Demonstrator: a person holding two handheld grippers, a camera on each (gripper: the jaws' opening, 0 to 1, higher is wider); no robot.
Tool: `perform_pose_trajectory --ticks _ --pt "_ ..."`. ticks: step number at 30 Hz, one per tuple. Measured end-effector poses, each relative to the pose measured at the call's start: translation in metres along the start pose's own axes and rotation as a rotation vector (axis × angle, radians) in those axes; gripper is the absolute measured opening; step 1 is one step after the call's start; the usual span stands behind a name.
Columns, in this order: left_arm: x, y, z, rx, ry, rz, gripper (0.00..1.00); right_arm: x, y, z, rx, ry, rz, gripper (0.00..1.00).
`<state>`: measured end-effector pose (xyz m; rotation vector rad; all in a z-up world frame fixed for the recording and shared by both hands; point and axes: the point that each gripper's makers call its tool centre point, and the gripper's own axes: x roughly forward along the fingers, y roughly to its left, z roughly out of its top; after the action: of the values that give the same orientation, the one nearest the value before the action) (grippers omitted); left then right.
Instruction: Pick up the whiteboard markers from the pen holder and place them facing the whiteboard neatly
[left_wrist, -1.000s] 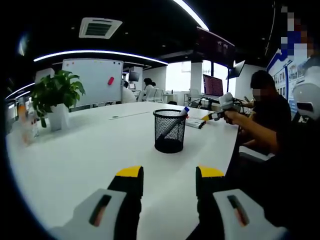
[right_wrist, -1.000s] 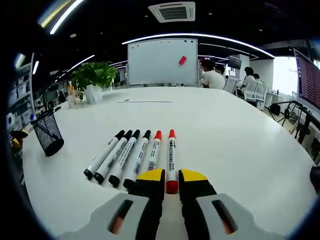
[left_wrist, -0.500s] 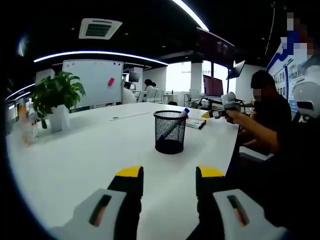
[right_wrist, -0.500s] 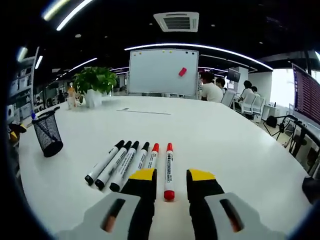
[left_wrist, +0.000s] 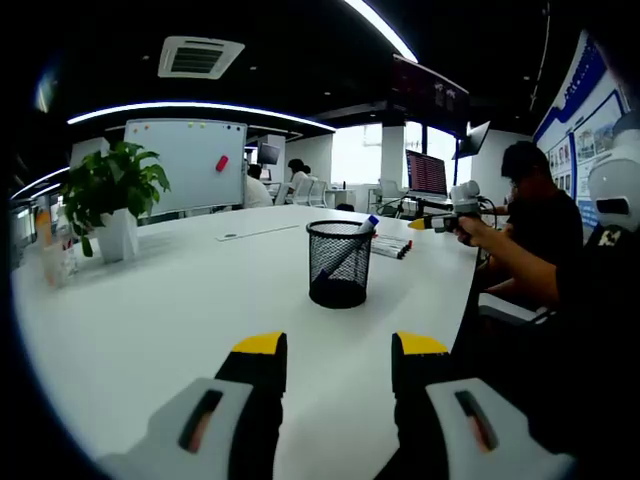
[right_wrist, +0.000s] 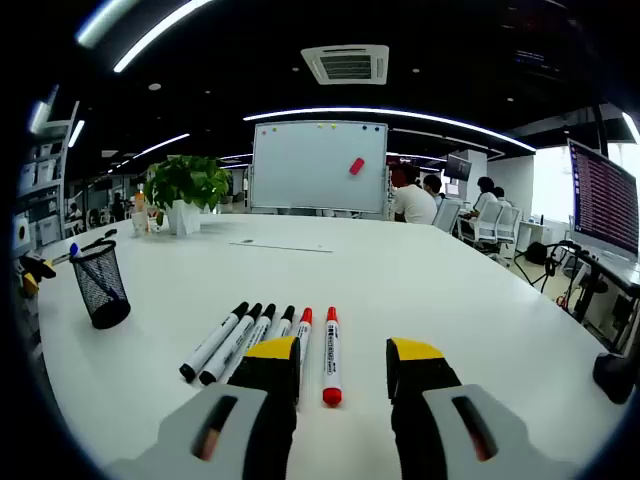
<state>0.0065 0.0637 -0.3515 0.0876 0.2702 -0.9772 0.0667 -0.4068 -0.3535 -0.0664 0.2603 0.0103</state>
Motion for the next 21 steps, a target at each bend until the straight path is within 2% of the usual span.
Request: perform_pose_trajectory --ticks 4,10,17,21 --pt "-0.002 0.003 0.001 -0.001 -0.002 0.009 0.43 -0.003 0.005 0.003 -0.001 -0.017 0.008 0.38" --pt "-0.002 0.005 0.001 -0.004 -0.003 0.011 0.43 -0.005 0.017 0.0 -0.014 -0.002 0.036 0.4" --pt "-0.005 0.007 0.001 -0.012 -0.009 0.018 0.43 -0.017 0.03 0.019 -0.037 -0.036 0.055 0.42" --pt "-0.006 0.008 0.004 -0.027 -0.024 0.019 0.44 -0.022 0.039 0.028 0.003 -0.044 0.089 0.42"
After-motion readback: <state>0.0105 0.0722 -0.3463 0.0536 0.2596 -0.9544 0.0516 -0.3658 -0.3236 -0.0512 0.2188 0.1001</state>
